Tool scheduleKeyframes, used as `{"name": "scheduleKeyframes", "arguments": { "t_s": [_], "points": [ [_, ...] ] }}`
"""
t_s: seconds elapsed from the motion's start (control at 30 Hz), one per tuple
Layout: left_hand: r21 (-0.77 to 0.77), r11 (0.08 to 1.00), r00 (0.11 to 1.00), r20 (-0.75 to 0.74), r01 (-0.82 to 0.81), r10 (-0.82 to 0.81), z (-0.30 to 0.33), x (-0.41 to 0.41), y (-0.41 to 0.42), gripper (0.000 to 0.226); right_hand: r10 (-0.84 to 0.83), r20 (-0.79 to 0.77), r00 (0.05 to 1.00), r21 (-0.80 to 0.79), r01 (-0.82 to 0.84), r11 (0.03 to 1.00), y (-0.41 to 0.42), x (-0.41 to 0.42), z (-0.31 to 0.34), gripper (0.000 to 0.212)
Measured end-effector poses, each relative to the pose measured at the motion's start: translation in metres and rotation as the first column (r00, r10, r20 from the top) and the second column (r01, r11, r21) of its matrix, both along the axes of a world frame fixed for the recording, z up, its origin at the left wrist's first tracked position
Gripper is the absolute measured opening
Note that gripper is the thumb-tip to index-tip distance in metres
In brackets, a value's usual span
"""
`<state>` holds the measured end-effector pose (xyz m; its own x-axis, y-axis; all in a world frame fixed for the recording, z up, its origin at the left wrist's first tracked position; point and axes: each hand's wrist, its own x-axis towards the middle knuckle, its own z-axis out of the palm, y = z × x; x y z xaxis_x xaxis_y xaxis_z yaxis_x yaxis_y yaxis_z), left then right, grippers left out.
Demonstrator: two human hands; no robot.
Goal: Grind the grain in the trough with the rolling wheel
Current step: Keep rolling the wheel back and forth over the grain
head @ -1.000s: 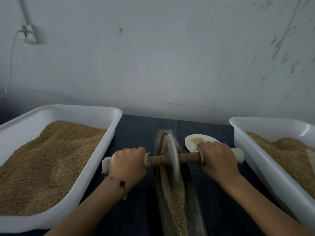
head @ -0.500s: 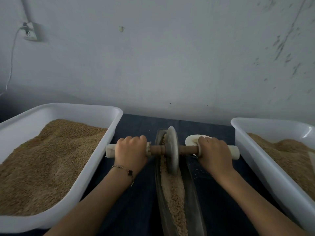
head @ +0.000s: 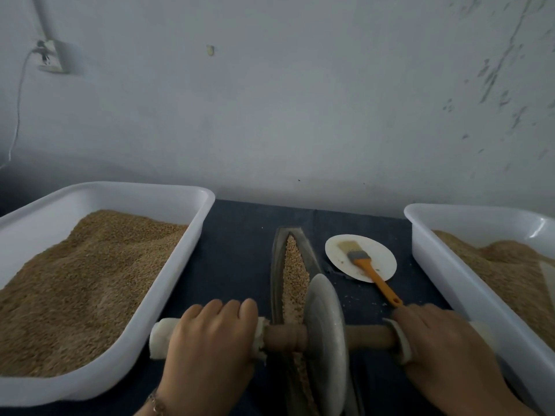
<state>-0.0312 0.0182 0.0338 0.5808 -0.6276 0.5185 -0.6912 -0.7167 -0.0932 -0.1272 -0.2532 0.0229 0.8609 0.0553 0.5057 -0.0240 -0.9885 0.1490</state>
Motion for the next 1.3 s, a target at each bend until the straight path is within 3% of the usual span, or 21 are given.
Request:
{"name": "scheduleKeyframes", "arguments": {
  "t_s": [0.13, 0.2, 0.33, 0.47, 0.53, 0.77, 0.87, 0.97, 1.13, 1.3],
  "points": [
    [-0.013, 1.000, 0.993, -0.115, -0.021, 0.019, -0.011, 0.026, -0.005, 0.047, -0.034, 0.044, 0.998, 0.000, 0.034, 0.999, 0.000, 0.031, -0.001, 0.048],
    [0.032, 0.994, 0.985, -0.135, -0.104, 0.108, -0.013, 0.044, -0.012, 0.041, -0.084, 0.039, 0.996, -0.003, 0.084, 0.996, -0.002, 0.056, 0.001, 0.042],
    [0.008, 0.959, 0.942, -0.189, -0.283, 0.279, -0.011, 0.089, -0.032, 0.022, -0.159, -0.042, 0.986, -0.012, 0.158, 0.987, -0.011, 0.108, 0.010, 0.013],
    [-0.009, 0.945, 0.911, -0.268, -0.328, 0.314, -0.006, 0.123, -0.048, 0.021, -0.193, -0.018, 0.981, -0.025, 0.193, 0.981, -0.016, 0.143, 0.018, 0.029],
    [-0.015, 0.941, 0.914, -0.241, -0.339, 0.325, -0.007, 0.127, -0.049, 0.024, -0.208, -0.012, 0.978, -0.043, 0.207, 0.977, -0.016, 0.147, 0.017, 0.026],
    [0.054, 0.971, 0.947, -0.216, -0.233, 0.240, -0.002, 0.091, -0.034, 0.023, -0.196, -0.064, 0.978, 0.013, 0.197, 0.980, -0.008, 0.107, 0.012, 0.011],
    [0.073, 0.982, 0.972, -0.150, -0.173, 0.182, -0.001, 0.056, -0.020, 0.026, -0.180, -0.113, 0.977, 0.008, 0.182, 0.983, -0.001, 0.065, 0.006, 0.026],
    [0.010, 0.999, 0.996, -0.079, -0.043, 0.043, -0.001, 0.025, -0.003, 0.044, -0.081, -0.044, 0.996, 0.030, 0.082, 0.996, 0.003, 0.024, 0.009, 0.048],
    [-0.004, 0.999, 0.999, -0.028, -0.036, 0.036, -0.004, 0.015, 0.004, 0.046, -0.014, -0.022, 1.000, -0.004, 0.014, 1.000, 0.001, 0.004, 0.011, 0.047],
    [-0.041, 0.998, 0.998, -0.019, -0.054, 0.054, -0.012, 0.036, -0.005, 0.046, -0.075, -0.034, 0.997, 0.038, 0.076, 0.996, -0.002, 0.037, 0.004, 0.045]
  ]
}}
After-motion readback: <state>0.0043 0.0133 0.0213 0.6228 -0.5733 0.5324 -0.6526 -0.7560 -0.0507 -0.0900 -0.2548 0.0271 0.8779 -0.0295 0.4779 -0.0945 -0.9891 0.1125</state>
